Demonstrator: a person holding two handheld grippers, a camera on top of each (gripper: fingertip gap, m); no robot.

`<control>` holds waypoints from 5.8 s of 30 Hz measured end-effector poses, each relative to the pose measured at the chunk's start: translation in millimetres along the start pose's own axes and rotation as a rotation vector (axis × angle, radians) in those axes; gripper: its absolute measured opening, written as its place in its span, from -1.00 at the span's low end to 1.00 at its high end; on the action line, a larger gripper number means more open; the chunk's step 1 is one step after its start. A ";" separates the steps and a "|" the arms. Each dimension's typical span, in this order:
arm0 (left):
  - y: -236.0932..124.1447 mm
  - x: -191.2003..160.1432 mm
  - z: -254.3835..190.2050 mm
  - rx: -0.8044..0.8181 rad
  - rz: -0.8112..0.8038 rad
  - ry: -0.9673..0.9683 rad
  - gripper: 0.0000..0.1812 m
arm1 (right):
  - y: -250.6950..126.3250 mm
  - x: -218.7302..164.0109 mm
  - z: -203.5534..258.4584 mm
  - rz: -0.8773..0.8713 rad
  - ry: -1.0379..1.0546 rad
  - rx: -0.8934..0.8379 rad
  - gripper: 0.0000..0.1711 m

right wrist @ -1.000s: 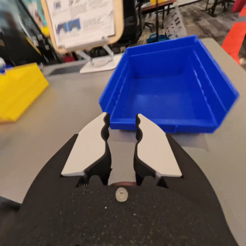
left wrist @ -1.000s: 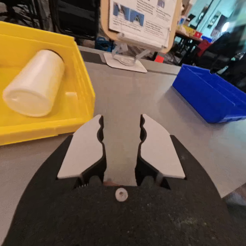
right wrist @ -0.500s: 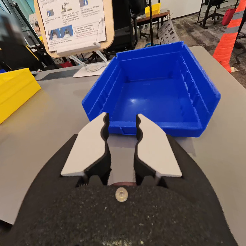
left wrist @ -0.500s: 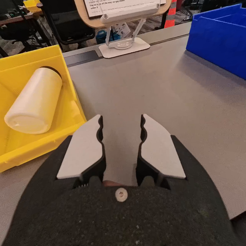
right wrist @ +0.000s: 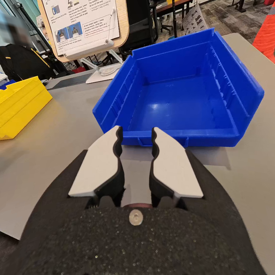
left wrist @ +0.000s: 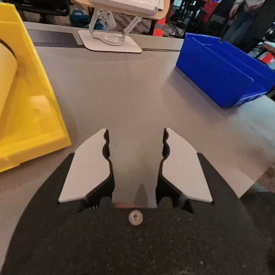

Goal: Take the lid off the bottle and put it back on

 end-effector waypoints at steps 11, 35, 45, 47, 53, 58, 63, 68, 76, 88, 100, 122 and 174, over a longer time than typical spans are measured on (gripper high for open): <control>-16.0 65.5 76.7 0.045 0.136 -0.047 -0.06 | -0.1 -4.3 1.9 0.023 0.020 0.026 -0.57; 67.6 29.6 271.7 0.215 0.806 -0.115 -0.04 | -7.3 -11.8 -3.1 0.047 0.016 0.004 -0.56; 36.8 169.0 140.1 -0.088 0.042 0.008 -0.04 | 7.1 -10.5 20.4 0.038 -0.061 0.038 -0.56; 46.1 178.6 96.6 -0.207 -0.076 0.015 -0.04 | 13.2 -9.0 42.3 0.026 -0.085 0.104 -0.56; 117.6 172.1 9.9 -0.230 -0.356 0.072 -0.04 | 31.4 -22.5 109.6 0.043 -0.211 0.271 -0.55; 191.1 137.8 -22.8 -0.211 -0.378 0.033 -0.04 | 26.9 -42.6 122.1 0.075 -0.301 0.291 -0.56; 225.4 112.6 -30.3 -0.179 -0.361 0.114 -0.04 | 16.7 -45.7 107.8 0.083 -0.290 0.267 -0.56; 224.8 112.1 -41.0 -0.216 -0.381 0.185 -0.04 | 12.0 -41.9 96.6 0.085 -0.250 0.256 -0.56; 213.0 102.7 -45.0 -0.230 -0.342 0.247 -0.03 | 12.2 -45.8 94.8 0.096 -0.321 0.225 -0.56; 193.4 105.7 -44.7 -0.216 -0.334 0.305 0.05 | 13.4 -47.2 98.3 0.109 -0.323 0.247 -0.56; 192.4 137.6 -40.2 -0.236 -0.266 0.285 -0.01 | 14.3 -50.7 98.1 0.124 -0.330 0.245 -0.56; 200.7 142.9 -41.8 -0.235 -0.427 0.261 -0.04 | 20.2 12.4 136.0 0.476 -0.499 0.299 -0.41; 209.9 138.2 -50.8 -0.350 -0.413 0.289 -0.05 | 225.9 53.4 278.2 1.302 -1.179 0.229 -0.27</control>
Point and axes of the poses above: each gripper's, where its closed fingertips meet, y out along the fingers, x out of its top, z = x × y across the jaws, the point moved 2 cm from there along -y, back along the fingers, and after that the axes turned 11 degrees about y, right-handed, at the moved point
